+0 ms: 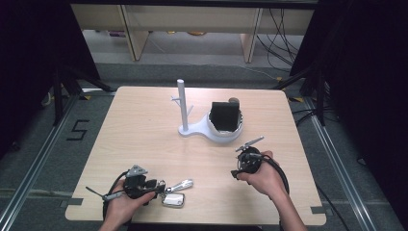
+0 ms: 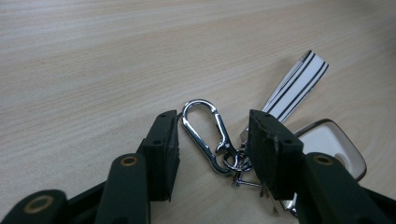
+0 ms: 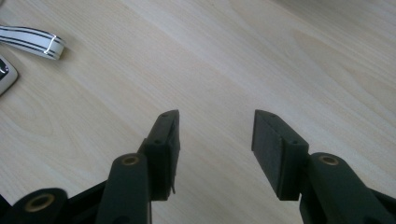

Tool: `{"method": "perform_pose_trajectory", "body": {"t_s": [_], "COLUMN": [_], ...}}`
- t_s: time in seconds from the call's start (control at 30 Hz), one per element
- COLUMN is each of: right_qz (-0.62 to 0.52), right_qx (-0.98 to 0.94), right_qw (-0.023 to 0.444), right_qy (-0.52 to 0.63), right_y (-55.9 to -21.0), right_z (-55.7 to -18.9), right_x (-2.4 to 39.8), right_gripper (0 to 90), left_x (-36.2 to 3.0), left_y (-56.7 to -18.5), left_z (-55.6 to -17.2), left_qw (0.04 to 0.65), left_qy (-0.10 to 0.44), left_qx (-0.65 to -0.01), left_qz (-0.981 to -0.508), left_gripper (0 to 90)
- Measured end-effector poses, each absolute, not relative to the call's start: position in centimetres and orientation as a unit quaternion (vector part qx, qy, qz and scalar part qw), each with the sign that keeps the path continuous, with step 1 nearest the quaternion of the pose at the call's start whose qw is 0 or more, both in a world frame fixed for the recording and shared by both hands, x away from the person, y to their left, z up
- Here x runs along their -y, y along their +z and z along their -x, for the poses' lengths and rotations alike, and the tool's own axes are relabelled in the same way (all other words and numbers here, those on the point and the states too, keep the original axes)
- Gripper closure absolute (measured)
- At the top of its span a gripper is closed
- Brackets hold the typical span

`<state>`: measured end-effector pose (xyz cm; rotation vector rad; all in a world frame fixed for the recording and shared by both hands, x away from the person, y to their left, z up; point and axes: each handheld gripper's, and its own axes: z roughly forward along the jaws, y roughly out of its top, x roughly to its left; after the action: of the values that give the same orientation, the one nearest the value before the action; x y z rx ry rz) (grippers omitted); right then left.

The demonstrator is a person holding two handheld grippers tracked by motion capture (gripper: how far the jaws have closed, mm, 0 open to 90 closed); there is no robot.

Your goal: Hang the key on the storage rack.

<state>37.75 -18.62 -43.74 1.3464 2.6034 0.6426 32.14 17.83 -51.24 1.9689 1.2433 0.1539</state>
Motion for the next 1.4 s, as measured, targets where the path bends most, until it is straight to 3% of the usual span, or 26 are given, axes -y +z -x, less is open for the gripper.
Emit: {"method": "perform_pose_trajectory", "body": {"t_s": [0.17, 0.3, 0.5, 0.67, 0.73, 0.8, 1.07, 1.4], "right_qz": [-0.450, -0.449, -0.452, -0.445, -0.448, -0.451, -0.452, -0.452], "right_qx": [-0.864, -0.865, -0.863, -0.867, -0.865, -0.864, -0.864, -0.864], "right_qw": [0.067, 0.063, 0.064, 0.064, 0.065, 0.063, 0.060, 0.050], "right_qy": [0.214, 0.214, 0.214, 0.216, 0.215, 0.213, 0.212, 0.216], "right_y": [-43.9, -44.2, -44.1, -44.2, -44.3, -44.2, -44.0, -44.5], "right_z": [-37.6, -37.5, -37.4, -37.5, -37.5, -37.4, -37.5, -37.1], "right_x": [18.5, 18.4, 18.2, 18.4, 18.4, 18.5, 19.0, 19.3], "right_gripper": [52.3, 52.0, 51.9, 51.7, 51.7, 51.5, 51.0, 50.7], "left_x": [-17.5, -17.4, -17.3, -17.2, -17.1, -16.9, -16.5, -15.3], "left_y": [-51.2, -51.2, -51.2, -51.1, -51.0, -50.7, -49.7, -48.7], "left_z": [-32.0, -32.0, -32.9, -34.0, -34.3, -34.7, -35.4, -36.8], "left_qw": [0.381, 0.370, 0.363, 0.358, 0.354, 0.349, 0.312, 0.241], "left_qy": [0.067, 0.088, 0.097, 0.100, 0.100, 0.094, 0.080, 0.052], "left_qx": [-0.474, -0.447, -0.434, -0.427, -0.416, -0.416, -0.407, -0.391], "left_qz": [-0.791, -0.810, -0.819, -0.824, -0.832, -0.834, -0.855, -0.887], "left_gripper": [58.6, 69.6, 73.4, 73.4, 70.9, 62.5, 55.9, 63.9]}}
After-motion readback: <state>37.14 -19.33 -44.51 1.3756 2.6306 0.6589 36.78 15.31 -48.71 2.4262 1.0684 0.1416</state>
